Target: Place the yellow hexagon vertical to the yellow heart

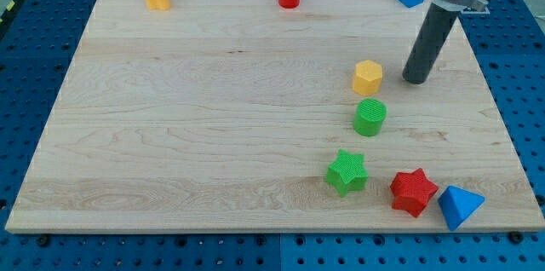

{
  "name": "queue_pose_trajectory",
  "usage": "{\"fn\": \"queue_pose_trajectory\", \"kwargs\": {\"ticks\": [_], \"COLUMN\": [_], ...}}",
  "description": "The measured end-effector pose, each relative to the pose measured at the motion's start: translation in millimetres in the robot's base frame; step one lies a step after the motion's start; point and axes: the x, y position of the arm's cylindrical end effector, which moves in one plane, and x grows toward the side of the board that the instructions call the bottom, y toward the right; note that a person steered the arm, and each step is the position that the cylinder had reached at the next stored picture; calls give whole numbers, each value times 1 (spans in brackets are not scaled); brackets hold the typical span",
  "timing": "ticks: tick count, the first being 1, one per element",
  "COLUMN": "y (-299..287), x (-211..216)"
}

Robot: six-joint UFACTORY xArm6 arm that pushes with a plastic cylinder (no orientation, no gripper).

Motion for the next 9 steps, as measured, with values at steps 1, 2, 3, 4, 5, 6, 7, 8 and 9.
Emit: {"fn": "queue_pose_trajectory", "kwargs": {"ticks": [1, 2, 3, 4, 5, 6, 7, 8, 9], "y": [-25, -50, -69, -80, -87, -97, -97, -97, -98], "x": [0, 0, 0, 1, 8, 16, 16, 24, 31]}}
